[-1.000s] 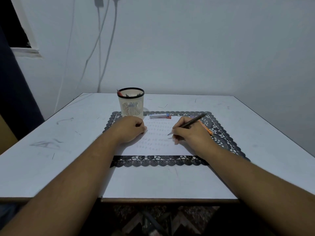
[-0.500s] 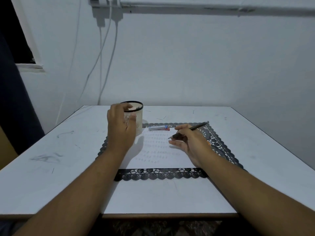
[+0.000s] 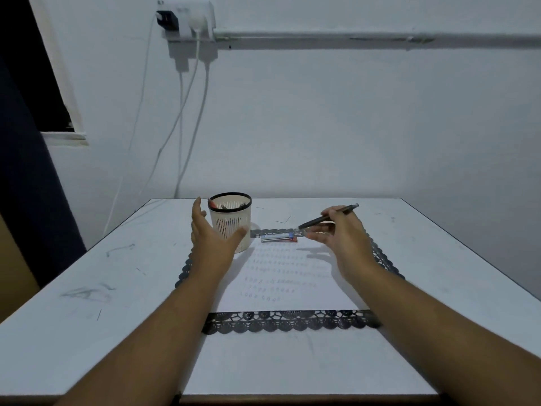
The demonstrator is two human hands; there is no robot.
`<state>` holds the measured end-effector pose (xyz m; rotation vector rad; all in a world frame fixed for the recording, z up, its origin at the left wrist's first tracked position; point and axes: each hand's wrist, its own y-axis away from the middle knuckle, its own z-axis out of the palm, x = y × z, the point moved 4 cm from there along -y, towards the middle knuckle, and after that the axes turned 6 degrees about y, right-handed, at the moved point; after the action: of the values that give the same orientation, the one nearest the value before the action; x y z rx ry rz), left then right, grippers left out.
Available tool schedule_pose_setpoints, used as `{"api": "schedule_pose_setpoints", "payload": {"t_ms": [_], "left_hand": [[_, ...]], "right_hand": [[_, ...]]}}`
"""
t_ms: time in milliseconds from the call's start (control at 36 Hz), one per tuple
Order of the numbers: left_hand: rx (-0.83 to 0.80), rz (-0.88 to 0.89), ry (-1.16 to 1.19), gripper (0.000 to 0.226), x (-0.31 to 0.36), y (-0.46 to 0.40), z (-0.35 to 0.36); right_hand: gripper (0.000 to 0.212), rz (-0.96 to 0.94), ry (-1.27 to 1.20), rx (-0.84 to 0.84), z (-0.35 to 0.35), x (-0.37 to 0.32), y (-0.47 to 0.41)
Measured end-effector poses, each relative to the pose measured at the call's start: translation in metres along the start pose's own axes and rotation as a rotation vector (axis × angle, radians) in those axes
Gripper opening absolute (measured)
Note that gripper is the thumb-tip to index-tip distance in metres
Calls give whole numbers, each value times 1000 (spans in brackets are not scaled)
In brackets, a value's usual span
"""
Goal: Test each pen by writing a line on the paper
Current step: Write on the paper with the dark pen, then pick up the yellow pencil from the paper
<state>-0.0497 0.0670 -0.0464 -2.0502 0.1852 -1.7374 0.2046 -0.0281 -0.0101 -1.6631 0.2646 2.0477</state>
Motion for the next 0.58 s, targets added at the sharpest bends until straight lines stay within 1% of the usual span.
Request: {"api": "schedule_pose_setpoints", "payload": {"t_ms": [111, 194, 250, 333, 389, 472, 583], "left_hand": [[-53, -68, 3, 123, -9, -4, 6], [-81, -97, 6, 126, -14, -9, 7], [-104, -103, 11, 123, -15, -10, 8], [-98, -81, 23, 110, -14, -10, 6], [-88, -67, 49, 105, -14, -9, 6], [-92, -62, 118, 100, -13, -7, 9], [-86, -31, 126, 99, -14, -8, 9]], "right_hand": [[12, -205, 140, -17, 14, -18, -11], [21, -435, 222, -35, 30, -41, -18], [26, -552, 266, -49, 44, -53, -21], [32, -673, 359, -53, 66, -65, -27], [30, -707, 426, -63, 82, -68, -32], [21, -709, 545, -91, 104, -64, -40], [14, -680, 767, -110, 124, -51, -51]]}}
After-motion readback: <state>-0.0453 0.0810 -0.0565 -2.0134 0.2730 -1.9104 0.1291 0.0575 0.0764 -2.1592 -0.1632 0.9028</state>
